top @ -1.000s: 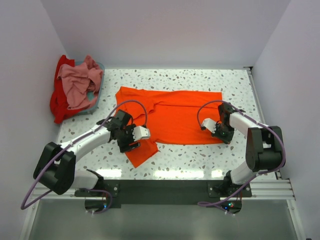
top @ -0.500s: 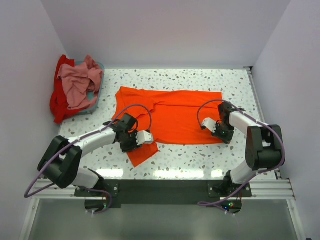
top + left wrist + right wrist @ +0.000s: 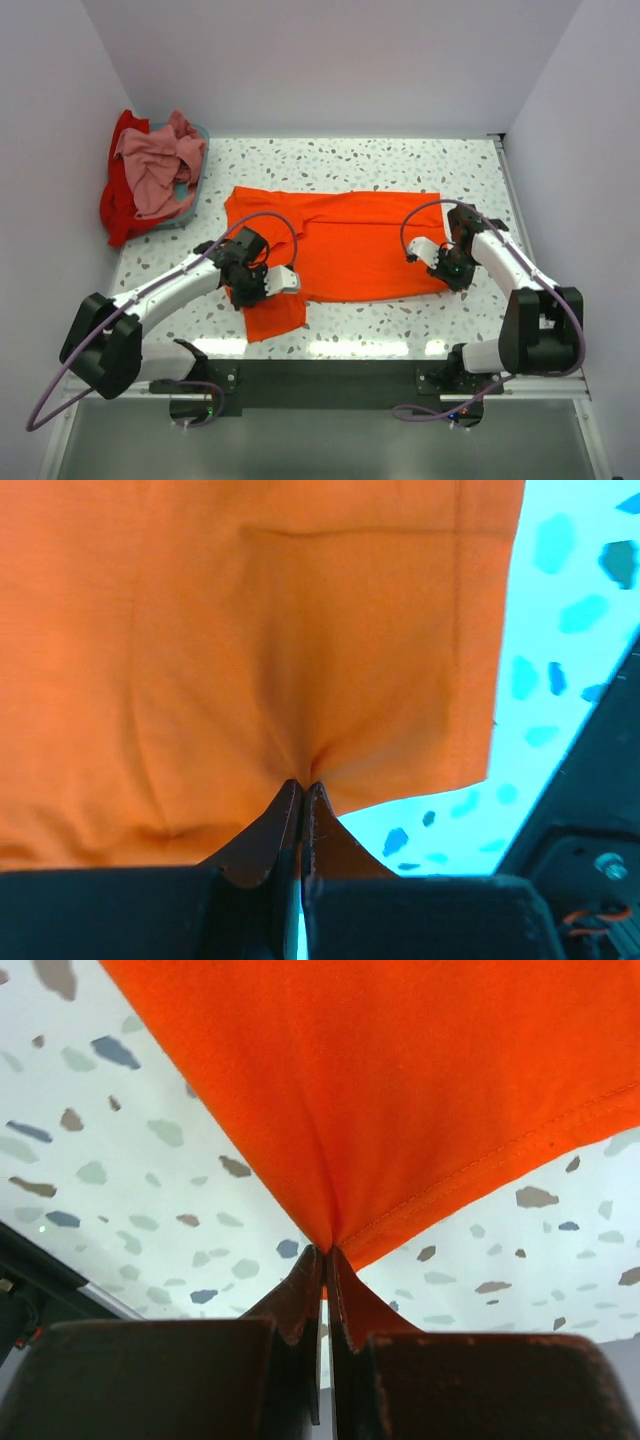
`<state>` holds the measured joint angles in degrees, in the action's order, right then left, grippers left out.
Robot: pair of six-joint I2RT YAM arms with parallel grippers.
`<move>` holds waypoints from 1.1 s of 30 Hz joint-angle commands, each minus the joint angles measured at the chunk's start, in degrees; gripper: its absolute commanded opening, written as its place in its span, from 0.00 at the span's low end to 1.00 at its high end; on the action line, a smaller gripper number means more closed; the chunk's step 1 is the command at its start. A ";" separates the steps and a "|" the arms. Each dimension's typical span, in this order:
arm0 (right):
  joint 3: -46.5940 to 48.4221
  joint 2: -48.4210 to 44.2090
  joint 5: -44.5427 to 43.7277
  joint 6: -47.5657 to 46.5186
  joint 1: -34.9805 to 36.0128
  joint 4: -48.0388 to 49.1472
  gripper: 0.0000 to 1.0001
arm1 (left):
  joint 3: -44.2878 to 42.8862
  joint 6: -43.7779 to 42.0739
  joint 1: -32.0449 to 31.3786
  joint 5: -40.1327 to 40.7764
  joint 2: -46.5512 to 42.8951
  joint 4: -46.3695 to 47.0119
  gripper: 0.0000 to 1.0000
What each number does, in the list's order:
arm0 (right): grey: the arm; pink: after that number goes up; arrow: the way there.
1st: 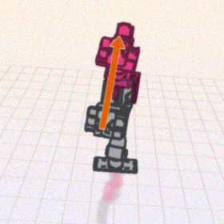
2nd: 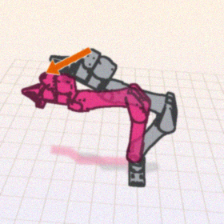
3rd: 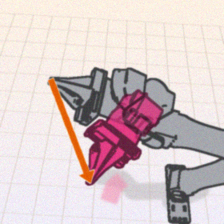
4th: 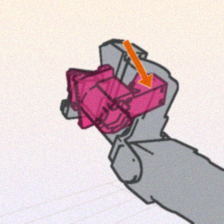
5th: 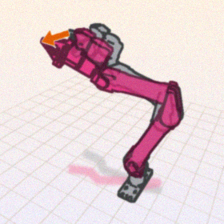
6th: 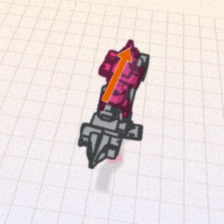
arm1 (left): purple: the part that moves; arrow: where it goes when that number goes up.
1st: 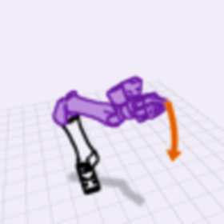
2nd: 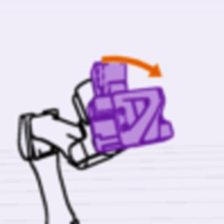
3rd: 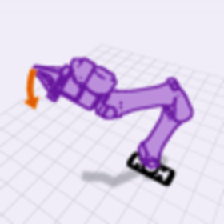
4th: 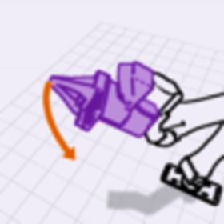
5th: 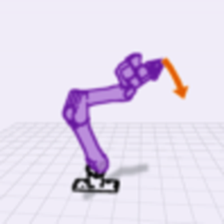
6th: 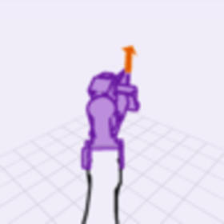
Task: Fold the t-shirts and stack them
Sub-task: Fold the tshirt
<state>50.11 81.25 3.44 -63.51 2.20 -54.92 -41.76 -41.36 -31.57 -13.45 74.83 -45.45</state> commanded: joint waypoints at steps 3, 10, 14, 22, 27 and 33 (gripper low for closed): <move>1.83 -3.03 2.36 -3.29 -1.40 -6.52 0.00 | -9.65 0.06 1.42 -2.98 -2.50 -8.42 0.00; 8.06 2.76 2.71 -2.68 -1.67 -6.35 0.00 | -20.72 -5.21 8.19 -2.72 6.55 -9.48 0.00; 12.72 7.50 3.32 -2.06 -1.58 -6.87 0.00 | -27.83 -8.02 10.56 -1.93 13.13 -9.65 0.00; 18.97 13.75 2.89 -1.53 -1.67 -7.49 0.00 | -38.65 -11.54 12.67 -1.67 23.07 -10.88 0.00; 22.13 17.09 2.18 -1.27 -1.93 -6.87 0.00 | -44.63 -13.83 14.43 -1.75 28.87 -12.20 0.00; 27.75 22.19 2.27 -0.92 -2.11 -7.49 0.00 | -50.44 -15.50 16.54 -2.02 33.80 -13.61 0.00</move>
<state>73.67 102.15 5.52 -64.90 0.40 -61.34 -88.64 -54.13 -16.36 -14.96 107.39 -56.97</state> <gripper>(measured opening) 0.015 0.024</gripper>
